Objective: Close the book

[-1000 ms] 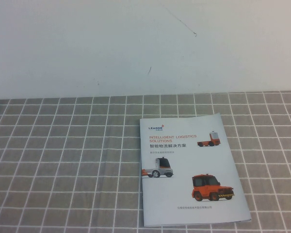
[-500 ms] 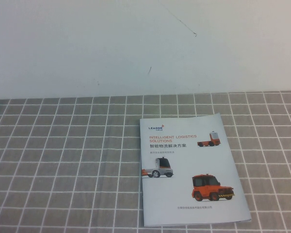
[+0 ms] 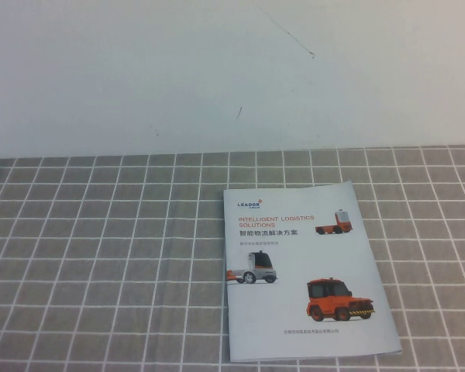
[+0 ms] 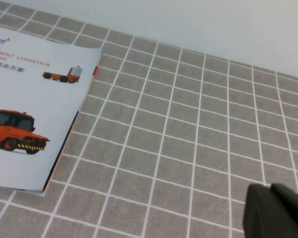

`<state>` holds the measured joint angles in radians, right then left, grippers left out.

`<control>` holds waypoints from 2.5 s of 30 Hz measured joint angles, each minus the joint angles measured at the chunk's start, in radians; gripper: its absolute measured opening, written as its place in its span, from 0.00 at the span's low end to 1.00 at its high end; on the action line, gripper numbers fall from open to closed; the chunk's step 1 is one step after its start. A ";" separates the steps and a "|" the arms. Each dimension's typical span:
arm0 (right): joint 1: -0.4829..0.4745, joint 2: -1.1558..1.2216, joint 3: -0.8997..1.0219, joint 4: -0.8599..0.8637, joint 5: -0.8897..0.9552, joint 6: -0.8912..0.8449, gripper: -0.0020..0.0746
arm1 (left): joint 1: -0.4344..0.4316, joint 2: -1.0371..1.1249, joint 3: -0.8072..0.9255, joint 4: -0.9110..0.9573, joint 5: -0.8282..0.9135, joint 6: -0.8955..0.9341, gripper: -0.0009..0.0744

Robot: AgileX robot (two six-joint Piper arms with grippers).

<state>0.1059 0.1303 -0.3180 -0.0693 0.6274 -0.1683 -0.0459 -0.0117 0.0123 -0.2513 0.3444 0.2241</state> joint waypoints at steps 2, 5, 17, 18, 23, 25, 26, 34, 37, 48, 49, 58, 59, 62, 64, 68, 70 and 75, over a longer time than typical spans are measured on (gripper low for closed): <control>0.000 0.000 0.000 0.000 0.000 0.000 0.02 | 0.000 0.000 0.000 0.004 0.000 -0.009 0.01; 0.000 0.000 0.000 0.000 0.000 0.000 0.02 | 0.000 0.000 0.000 0.008 0.000 -0.054 0.01; 0.000 0.000 0.000 0.000 0.000 0.000 0.02 | 0.000 0.000 0.000 0.033 -0.001 -0.107 0.01; 0.000 0.000 0.000 0.000 0.000 0.000 0.02 | 0.000 0.000 0.000 0.037 -0.002 -0.107 0.01; 0.000 0.000 0.000 0.000 0.000 0.000 0.02 | 0.000 0.000 0.000 0.045 -0.002 -0.107 0.01; 0.000 0.000 0.000 0.000 0.000 0.000 0.02 | 0.000 0.000 0.000 0.046 -0.002 -0.107 0.01; 0.000 0.000 0.000 0.000 0.000 0.000 0.02 | 0.000 0.000 0.000 0.046 -0.002 -0.107 0.01; 0.000 0.000 0.000 0.000 0.000 0.000 0.02 | 0.000 0.000 0.000 0.046 -0.002 -0.107 0.01; 0.000 0.000 0.000 0.000 0.000 0.000 0.02 | 0.000 0.000 0.000 0.049 -0.002 -0.107 0.01; 0.000 0.000 0.000 0.001 0.000 0.000 0.02 | 0.000 0.000 0.000 0.049 -0.002 -0.109 0.01; 0.000 0.000 0.000 0.001 0.000 0.000 0.02 | 0.000 0.000 0.000 0.049 -0.002 -0.109 0.01; 0.000 0.000 0.000 0.002 0.000 0.000 0.02 | 0.000 0.000 0.000 0.049 -0.002 -0.114 0.01; 0.000 0.000 0.003 0.002 -0.002 0.000 0.02 | 0.000 0.000 0.000 0.049 -0.002 -0.114 0.01; 0.000 -0.009 0.027 0.002 -0.018 0.000 0.02 | 0.000 0.000 0.000 0.049 -0.002 -0.114 0.01; 0.000 -0.021 0.063 0.002 -0.042 0.000 0.02 | 0.000 0.000 0.000 0.049 -0.002 -0.114 0.01; 0.000 -0.067 0.172 -0.002 -0.123 0.002 0.02 | 0.000 -0.002 0.000 0.049 -0.002 -0.114 0.01; 0.000 -0.104 0.246 -0.029 -0.228 0.002 0.02 | 0.000 -0.002 0.000 0.049 -0.002 -0.114 0.01; -0.002 -0.141 0.343 -0.032 -0.360 0.002 0.02 | 0.000 -0.002 0.000 0.049 -0.002 -0.114 0.01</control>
<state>0.1038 -0.0110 0.0247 -0.1013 0.2676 -0.1666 -0.0459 -0.0133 0.0123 -0.2027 0.3420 0.1102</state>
